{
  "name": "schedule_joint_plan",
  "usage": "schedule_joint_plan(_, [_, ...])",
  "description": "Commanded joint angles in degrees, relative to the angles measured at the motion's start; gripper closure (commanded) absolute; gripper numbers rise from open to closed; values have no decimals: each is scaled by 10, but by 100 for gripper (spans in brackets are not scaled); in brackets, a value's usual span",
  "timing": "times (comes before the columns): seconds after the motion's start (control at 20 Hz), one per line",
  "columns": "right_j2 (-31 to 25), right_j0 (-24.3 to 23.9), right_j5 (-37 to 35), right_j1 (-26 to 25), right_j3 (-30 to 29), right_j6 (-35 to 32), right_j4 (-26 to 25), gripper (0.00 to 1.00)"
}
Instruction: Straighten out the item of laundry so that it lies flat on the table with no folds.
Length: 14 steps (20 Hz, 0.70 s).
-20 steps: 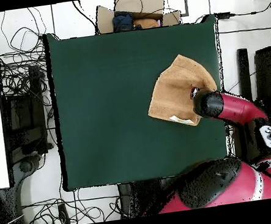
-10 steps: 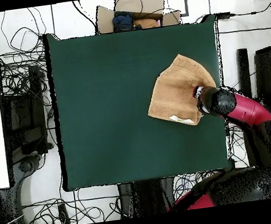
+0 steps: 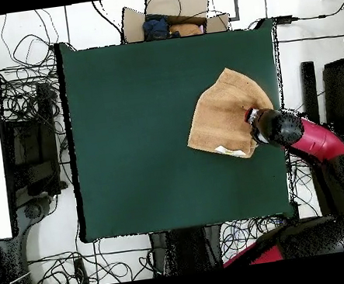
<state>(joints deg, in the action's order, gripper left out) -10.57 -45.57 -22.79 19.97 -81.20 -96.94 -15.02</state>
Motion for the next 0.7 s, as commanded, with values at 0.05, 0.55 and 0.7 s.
schedule_joint_plan(0.05, [-162,57,12,-126,-91,-7,19,100])
schedule_joint_plan(0.55, [-158,67,-23,-102,-111,-36,56,100])
schedule_joint_plan(0.7, [-163,64,-19,-104,-116,-36,64,100])
